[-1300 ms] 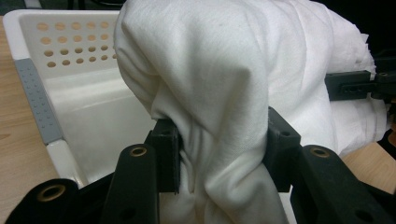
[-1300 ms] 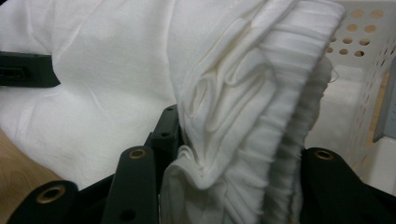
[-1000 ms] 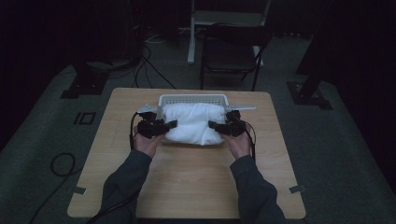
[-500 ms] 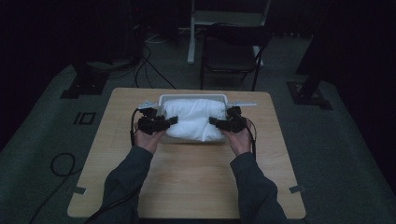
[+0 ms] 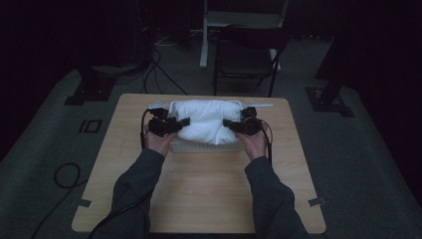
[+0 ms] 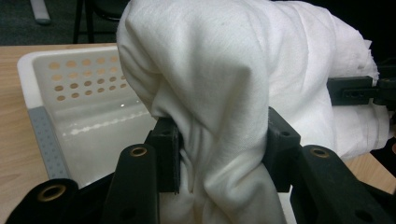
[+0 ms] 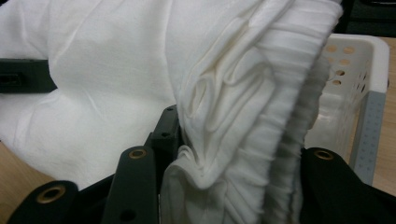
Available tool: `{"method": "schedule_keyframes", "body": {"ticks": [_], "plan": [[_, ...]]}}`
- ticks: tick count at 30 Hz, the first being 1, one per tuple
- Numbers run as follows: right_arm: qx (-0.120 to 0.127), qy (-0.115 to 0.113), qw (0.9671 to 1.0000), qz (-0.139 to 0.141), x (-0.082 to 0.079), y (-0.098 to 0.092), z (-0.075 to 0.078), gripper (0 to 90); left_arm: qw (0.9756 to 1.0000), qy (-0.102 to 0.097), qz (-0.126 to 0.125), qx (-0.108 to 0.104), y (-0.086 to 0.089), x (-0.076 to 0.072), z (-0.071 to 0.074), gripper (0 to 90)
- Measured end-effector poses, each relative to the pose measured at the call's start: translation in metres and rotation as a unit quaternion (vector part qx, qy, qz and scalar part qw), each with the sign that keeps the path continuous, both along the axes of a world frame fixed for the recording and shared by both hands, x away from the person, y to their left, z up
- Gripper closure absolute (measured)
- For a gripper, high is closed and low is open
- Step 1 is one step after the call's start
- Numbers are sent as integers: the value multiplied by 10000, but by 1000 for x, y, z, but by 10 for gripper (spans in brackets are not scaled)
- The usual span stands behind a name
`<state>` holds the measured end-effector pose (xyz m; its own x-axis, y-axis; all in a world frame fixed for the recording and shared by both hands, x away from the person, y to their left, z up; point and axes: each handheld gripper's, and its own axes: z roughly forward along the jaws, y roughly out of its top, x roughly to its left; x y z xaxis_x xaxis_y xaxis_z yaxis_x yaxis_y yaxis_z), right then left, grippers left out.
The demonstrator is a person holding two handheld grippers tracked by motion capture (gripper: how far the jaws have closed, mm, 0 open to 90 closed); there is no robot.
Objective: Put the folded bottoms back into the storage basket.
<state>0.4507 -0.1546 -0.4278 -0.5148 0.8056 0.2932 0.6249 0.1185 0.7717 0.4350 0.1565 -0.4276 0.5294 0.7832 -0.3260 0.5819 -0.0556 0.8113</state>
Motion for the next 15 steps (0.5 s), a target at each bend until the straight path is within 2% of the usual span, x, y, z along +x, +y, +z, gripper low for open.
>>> {"method": "schedule_keyframes", "body": {"ticks": [8, 15], "plan": [[-7, 47, 10000, -47, 12, 1, 2, 561, 10000, 18, 62, -12, -1, 11, 0, 574], [-45, 159, 9998, -88, 25, 3, -4, 561, 9998, 87, 177, -2, -1, 25, -10, 574]]}}
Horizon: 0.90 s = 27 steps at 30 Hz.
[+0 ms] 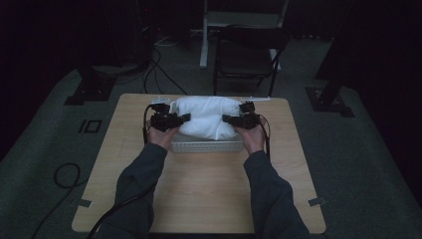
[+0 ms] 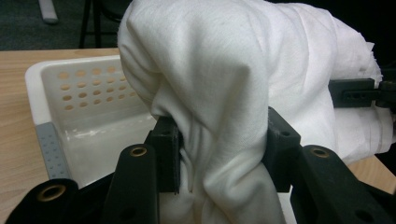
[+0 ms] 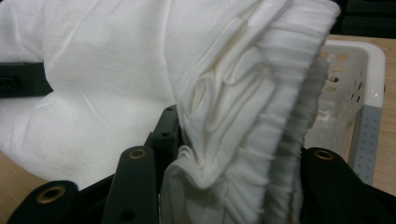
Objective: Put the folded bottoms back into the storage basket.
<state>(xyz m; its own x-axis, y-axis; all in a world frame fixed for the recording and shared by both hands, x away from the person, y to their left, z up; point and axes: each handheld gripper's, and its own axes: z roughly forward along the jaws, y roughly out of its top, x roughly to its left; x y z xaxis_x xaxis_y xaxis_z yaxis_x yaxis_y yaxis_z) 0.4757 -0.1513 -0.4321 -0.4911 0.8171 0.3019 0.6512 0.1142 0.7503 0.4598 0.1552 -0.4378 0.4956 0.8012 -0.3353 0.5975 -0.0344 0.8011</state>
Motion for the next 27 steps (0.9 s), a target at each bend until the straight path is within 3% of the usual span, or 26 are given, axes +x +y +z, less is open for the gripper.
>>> {"method": "schedule_keyframes", "body": {"ticks": [12, 13, 14, 16, 17, 18, 19, 23, 24, 25, 27], "plan": [[-144, 622, 9979, -115, 30, 9, -25, 540, 9991, 296, 207, 213, -1, 21, -26, 559], [-238, 748, 9968, -154, 32, 10, -27, 487, 9982, 382, 288, 353, -2, 22, -30, 533], [-434, 829, 9954, -191, 35, 13, -30, 378, 9969, 508, 376, 476, -3, 24, -33, 490], [-872, 827, 9918, -426, 38, 16, -35, 225, 9941, 614, 602, 665, -2, 25, -41, 388], [-872, 827, 9918, -426, 38, 16, -35, 225, 9941, 614, 602, 665, -2, 25, -41, 360], [-915, 910, 9905, -466, 39, 15, -38, 164, 9945, 565, 622, 620, 1, 24, -43, 360], [-1047, 796, 9900, -516, 39, 14, -38, 155, 9944, 516, 643, 657, 2, 23, -42, 354], [-1125, 544, 9906, -560, 33, 10, -32, 160, 9939, 335, 701, 786, 4, 18, -35, 329], [-1142, 479, 9907, -567, 31, 9, -30, 161, 9932, 139, 754, 874, 8, 12, -26, 329], [-1097, 265, 9922, -531, 23, 5, -22, 167, 9931, 83, 768, 881, 10, 10, -24, 317], [-1070, 125, 9926, -553, 15, 1, -18, 170, 9929, -62, 768, 904, 15, 3, -18, 315]]}}
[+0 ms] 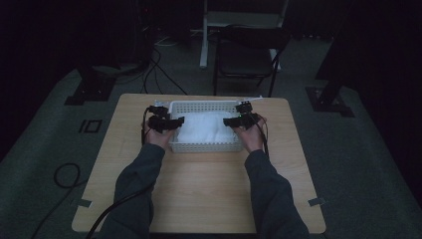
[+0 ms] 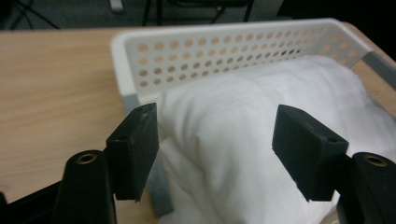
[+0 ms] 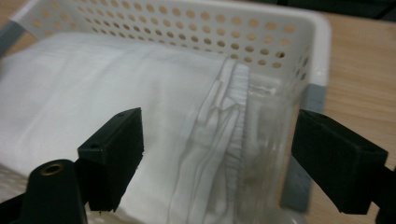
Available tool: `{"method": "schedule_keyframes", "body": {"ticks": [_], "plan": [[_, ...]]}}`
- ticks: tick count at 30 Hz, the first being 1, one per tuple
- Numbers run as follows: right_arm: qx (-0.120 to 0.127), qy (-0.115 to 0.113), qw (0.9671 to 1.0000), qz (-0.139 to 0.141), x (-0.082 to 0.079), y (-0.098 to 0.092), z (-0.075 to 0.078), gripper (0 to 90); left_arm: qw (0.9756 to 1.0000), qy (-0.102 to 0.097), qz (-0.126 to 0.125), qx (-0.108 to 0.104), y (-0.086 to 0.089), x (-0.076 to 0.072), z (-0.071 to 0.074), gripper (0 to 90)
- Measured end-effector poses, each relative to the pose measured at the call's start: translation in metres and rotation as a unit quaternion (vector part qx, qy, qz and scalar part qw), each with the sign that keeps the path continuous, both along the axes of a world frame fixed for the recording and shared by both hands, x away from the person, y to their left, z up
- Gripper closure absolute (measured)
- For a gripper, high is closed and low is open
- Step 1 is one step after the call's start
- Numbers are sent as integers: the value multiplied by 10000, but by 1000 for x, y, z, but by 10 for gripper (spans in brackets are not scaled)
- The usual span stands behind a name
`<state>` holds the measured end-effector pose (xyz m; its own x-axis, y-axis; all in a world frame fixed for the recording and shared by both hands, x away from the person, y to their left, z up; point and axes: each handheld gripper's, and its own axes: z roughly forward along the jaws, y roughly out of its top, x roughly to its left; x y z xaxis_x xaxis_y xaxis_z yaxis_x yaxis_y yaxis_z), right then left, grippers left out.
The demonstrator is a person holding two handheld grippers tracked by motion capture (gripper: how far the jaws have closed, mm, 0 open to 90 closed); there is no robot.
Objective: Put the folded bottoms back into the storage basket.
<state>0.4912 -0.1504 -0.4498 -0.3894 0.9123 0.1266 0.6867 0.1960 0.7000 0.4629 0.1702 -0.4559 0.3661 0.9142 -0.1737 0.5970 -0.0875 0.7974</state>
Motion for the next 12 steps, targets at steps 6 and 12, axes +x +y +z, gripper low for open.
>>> {"method": "schedule_keyframes", "body": {"ticks": [6, 12], "plan": [[29, -362, 9993, 38, -27, -18, 7, 192, 9995, -316, -39, -35, 16, -24, 7, 315], [-81, -576, 9983, -64, -50, -40, 5, 193, 9991, -413, 18, -87, 36, -46, 5, 315]]}}
